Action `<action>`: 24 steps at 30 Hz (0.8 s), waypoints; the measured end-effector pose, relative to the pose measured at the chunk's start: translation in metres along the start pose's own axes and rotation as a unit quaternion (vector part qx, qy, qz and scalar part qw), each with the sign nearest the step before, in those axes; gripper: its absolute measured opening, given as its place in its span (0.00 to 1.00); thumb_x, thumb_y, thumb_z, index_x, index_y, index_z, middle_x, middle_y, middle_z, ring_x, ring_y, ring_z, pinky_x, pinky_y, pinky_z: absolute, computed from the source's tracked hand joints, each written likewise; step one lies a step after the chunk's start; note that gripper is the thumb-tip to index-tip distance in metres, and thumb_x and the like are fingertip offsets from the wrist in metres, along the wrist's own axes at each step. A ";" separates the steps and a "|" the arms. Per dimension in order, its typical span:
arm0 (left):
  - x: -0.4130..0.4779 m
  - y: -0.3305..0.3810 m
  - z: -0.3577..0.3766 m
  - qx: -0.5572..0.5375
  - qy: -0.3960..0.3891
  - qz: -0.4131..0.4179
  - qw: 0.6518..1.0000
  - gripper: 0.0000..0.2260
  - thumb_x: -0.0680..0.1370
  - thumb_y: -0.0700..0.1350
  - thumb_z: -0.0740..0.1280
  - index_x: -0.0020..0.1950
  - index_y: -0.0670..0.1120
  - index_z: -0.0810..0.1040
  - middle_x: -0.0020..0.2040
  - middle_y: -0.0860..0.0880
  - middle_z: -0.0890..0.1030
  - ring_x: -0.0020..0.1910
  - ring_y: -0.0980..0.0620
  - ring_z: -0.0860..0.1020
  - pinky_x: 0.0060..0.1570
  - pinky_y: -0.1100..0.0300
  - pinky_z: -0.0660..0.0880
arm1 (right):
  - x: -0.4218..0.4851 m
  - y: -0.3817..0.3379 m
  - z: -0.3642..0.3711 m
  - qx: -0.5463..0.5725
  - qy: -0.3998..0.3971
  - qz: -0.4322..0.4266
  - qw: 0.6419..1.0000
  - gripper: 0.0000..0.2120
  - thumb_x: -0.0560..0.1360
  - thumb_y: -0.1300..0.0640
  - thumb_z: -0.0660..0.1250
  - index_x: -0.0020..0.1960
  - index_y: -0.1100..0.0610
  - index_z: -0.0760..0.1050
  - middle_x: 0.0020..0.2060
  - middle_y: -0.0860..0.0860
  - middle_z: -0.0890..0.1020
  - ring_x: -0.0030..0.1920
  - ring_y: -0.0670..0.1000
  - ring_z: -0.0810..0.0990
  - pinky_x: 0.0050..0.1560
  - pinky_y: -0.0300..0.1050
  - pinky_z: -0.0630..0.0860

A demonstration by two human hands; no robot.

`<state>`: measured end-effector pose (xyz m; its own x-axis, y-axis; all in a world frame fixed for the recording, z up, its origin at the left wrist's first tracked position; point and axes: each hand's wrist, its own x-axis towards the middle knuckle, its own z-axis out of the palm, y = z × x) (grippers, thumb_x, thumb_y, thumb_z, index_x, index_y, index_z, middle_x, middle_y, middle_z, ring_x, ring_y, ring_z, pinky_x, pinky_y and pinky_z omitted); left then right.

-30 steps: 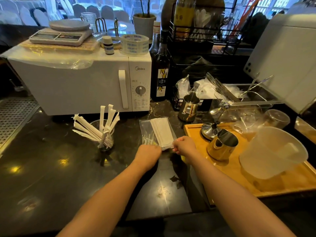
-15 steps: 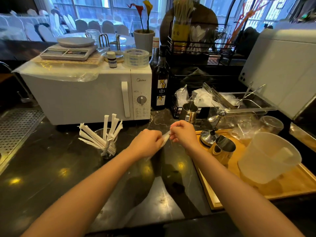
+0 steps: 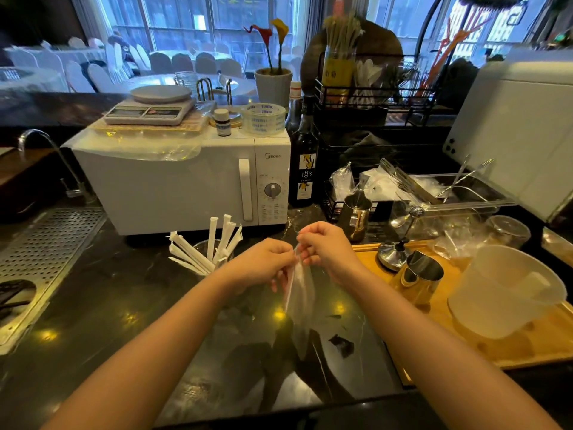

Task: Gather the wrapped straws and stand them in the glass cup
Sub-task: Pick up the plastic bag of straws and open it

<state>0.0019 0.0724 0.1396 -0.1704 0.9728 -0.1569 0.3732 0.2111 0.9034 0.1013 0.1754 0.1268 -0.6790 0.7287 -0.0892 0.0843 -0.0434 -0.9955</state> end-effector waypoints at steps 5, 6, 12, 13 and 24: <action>-0.008 -0.012 0.000 -0.057 0.011 -0.008 0.998 0.11 0.78 0.45 0.59 0.36 0.48 0.74 0.29 0.54 0.77 0.25 0.62 0.76 0.27 0.70 0.73 | -0.008 0.005 0.009 -0.005 -0.036 0.011 0.999 0.11 0.71 0.65 0.65 0.46 0.50 0.69 0.34 0.51 0.79 0.24 0.40 0.77 0.25 0.32 0.74; -0.009 -0.013 0.000 -0.075 0.012 -0.009 0.997 0.12 0.78 0.45 0.59 0.36 0.47 0.75 0.29 0.54 0.77 0.26 0.62 0.76 0.27 0.70 0.73 | -0.010 0.007 0.011 0.000 -0.037 0.019 0.999 0.12 0.71 0.64 0.65 0.46 0.49 0.68 0.35 0.51 0.79 0.25 0.41 0.77 0.25 0.32 0.74; -0.014 -0.018 -0.002 -0.122 0.020 -0.009 0.992 0.14 0.79 0.43 0.57 0.36 0.47 0.75 0.29 0.53 0.78 0.27 0.60 0.76 0.29 0.68 0.72 | -0.020 0.017 0.011 -0.005 -0.086 0.036 0.996 0.04 0.73 0.57 0.66 0.44 0.53 0.70 0.34 0.52 0.78 0.31 0.46 0.78 0.29 0.36 0.76; -0.014 -0.018 -0.002 -0.123 0.018 -0.007 0.992 0.14 0.79 0.43 0.56 0.36 0.47 0.76 0.30 0.53 0.78 0.28 0.59 0.76 0.29 0.68 0.72 | -0.021 0.018 0.009 -0.006 -0.106 0.034 0.994 0.03 0.73 0.56 0.66 0.43 0.53 0.71 0.33 0.51 0.78 0.31 0.46 0.78 0.30 0.36 0.77; -0.010 -0.024 0.003 -0.159 -0.020 0.000 0.987 0.15 0.79 0.51 0.56 0.38 0.48 0.77 0.33 0.51 0.78 0.32 0.57 0.77 0.35 0.66 0.74 | -0.029 0.016 0.003 -0.042 -0.158 0.014 0.986 0.06 0.71 0.56 0.69 0.38 0.54 0.73 0.31 0.49 0.78 0.30 0.43 0.78 0.33 0.34 0.77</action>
<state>-0.0026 0.0577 0.1189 -0.1313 0.9771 -0.1676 0.0659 0.1773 0.9819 0.1205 0.1517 0.1130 -0.8676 0.4783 -0.1360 0.1583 0.0064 -0.9874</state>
